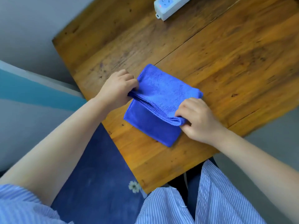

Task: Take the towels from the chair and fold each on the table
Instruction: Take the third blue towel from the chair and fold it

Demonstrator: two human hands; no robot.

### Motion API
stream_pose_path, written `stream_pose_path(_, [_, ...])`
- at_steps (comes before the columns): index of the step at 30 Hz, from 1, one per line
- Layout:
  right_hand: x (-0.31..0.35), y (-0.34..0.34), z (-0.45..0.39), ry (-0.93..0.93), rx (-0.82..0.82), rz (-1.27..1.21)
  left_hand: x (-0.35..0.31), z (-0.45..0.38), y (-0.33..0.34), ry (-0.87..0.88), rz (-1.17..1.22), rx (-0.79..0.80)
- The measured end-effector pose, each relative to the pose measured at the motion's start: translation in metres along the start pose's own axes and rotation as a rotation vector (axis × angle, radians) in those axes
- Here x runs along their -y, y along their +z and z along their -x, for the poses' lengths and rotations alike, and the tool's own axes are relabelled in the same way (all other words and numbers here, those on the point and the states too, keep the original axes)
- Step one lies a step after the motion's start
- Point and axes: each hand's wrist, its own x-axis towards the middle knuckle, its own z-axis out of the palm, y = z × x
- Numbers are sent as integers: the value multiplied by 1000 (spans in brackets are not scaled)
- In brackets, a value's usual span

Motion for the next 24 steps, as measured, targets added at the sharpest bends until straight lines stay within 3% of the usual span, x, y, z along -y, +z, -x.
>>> stream_pose_path(6, [26, 49, 34, -75, 153, 142, -2, 53, 31, 110, -188, 57])
stream_pose_path(10, [28, 61, 45, -51, 225, 218, -9, 68, 49, 79, -224, 32])
stream_pose_path(12, [28, 66, 47, -41, 251, 249, -13, 72, 54, 42, -214, 97])
stream_pose_path(18, [12, 57, 50, -39, 149, 305, -22, 80, 60, -86, -86, 136])
stream_pose_path(21, [-5, 37, 36, 78, 106, 386, -28, 77, 61, -202, -89, -39])
stream_pose_path(24, [-9, 34, 14, 213, 178, 494, -54, 59, 64, -488, 44, -202])
